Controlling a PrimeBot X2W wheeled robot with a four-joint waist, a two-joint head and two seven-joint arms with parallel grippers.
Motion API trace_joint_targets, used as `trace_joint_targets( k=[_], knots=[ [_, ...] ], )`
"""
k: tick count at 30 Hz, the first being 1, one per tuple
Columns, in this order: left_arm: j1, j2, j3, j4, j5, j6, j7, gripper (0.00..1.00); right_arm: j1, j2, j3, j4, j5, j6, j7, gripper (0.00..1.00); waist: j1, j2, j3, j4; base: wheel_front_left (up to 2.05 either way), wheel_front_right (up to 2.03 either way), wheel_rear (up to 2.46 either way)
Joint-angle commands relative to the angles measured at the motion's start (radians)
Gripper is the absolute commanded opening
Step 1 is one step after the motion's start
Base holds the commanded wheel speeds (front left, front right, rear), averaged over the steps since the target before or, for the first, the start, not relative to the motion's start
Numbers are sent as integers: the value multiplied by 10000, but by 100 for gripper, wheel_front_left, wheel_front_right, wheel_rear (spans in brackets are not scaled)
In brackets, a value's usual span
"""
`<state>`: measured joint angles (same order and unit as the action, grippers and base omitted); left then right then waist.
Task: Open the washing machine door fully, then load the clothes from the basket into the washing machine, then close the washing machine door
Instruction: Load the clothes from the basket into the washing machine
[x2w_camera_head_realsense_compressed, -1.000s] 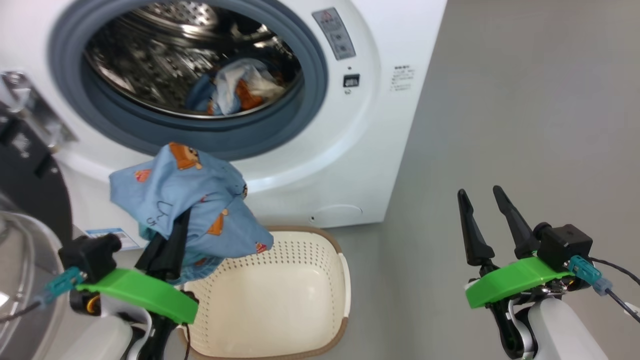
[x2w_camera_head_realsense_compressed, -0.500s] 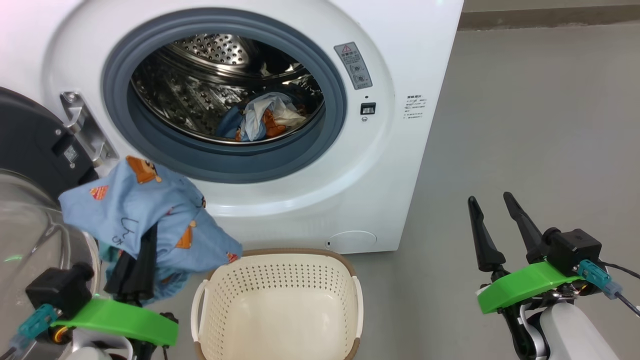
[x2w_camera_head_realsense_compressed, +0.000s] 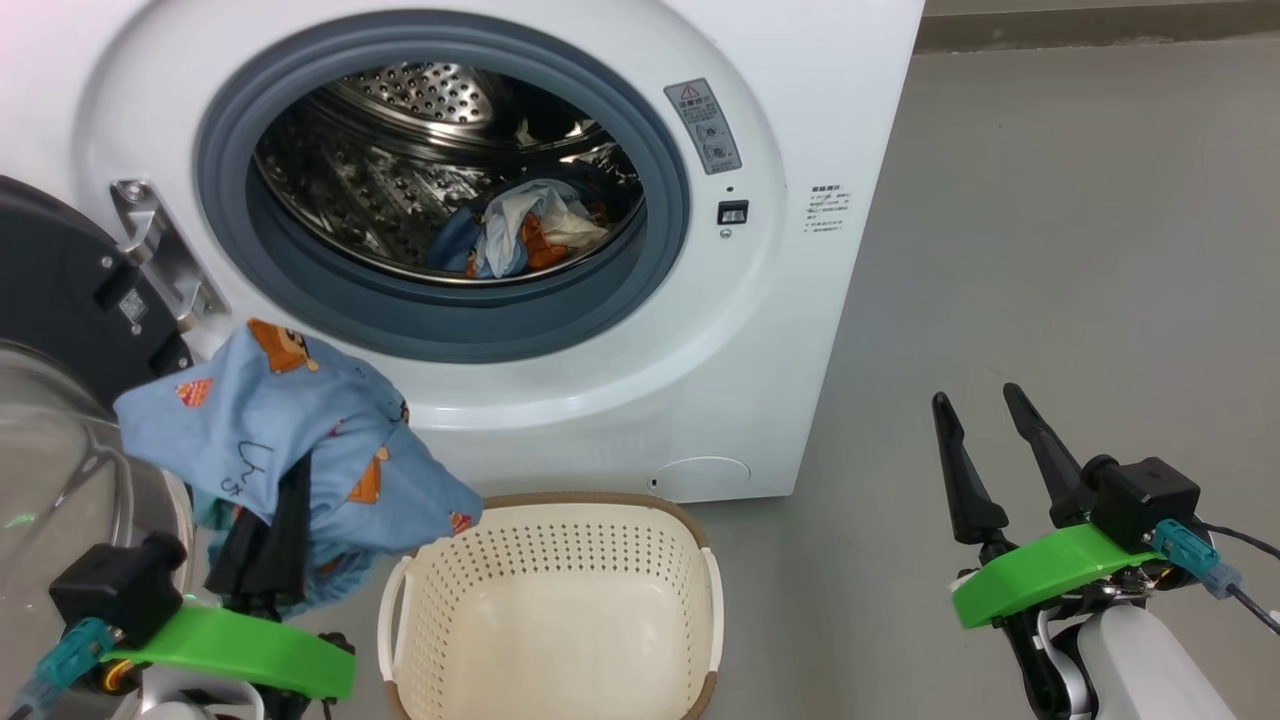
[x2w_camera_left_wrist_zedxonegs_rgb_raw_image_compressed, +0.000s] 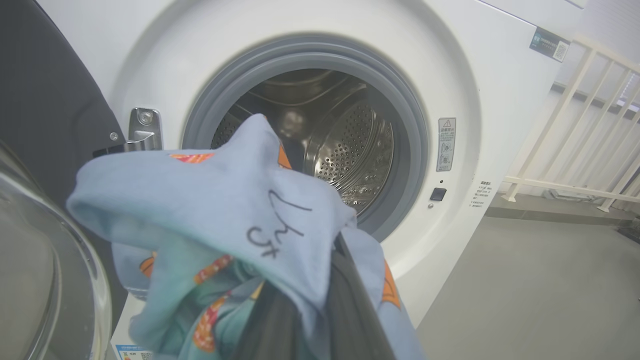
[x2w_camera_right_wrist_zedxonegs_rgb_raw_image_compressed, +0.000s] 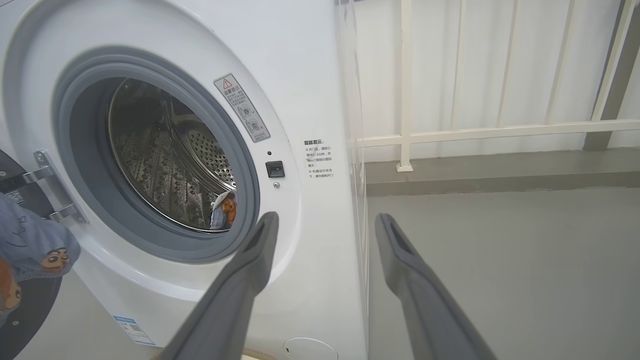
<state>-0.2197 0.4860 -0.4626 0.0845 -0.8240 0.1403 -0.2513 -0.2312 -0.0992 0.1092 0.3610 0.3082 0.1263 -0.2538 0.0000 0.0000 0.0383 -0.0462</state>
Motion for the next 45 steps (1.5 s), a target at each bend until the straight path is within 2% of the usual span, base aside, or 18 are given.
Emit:
trace_joint_targets(
  k=[1, 7, 14, 26, 31, 39, 45],
  knots=[
    [-327, 352, 430, -182, 134, -48, -104, 0, -45, -53, 244, -262, 48, 44, -80, 100, 0, 0, 3, -15, 0, 0, 0],
    [-642, 157, 253, 147, 120, -194, -44, 0, -64, -68, 303, -276, 49, 44, -80, 100, 0, 0, 135, -161, 0, 0, 0],
    [-2176, -231, -35, 1038, -6, -873, 392, 0, -135, 48, 328, -423, -161, 44, -80, 100, 0, 0, 745, -403, 0, 0, 0],
    [-5501, -827, -205, 4052, 102, -1857, 739, 0, -364, 428, 256, -876, -635, 44, -80, 100, 0, 0, 2389, -1155, 0, 0, 0],
    [-7047, -752, -436, 5251, 511, -2152, 933, 0, -465, 482, 327, -1189, -591, 44, -80, 100, 0, 0, 3205, -1528, 0, 0, 0],
    [-9023, -646, -508, 6773, 839, -2312, 1118, 0, -620, 487, 626, -1647, -122, 44, -80, 100, 0, 0, 4240, -2025, 0, 0, 0],
    [-10331, -273, -572, 7977, 1116, -2407, 1196, 0, -701, 488, 950, -1931, 119, 44, -80, 100, 0, 0, 4927, -2688, 0, 0, 0]
  ],
)
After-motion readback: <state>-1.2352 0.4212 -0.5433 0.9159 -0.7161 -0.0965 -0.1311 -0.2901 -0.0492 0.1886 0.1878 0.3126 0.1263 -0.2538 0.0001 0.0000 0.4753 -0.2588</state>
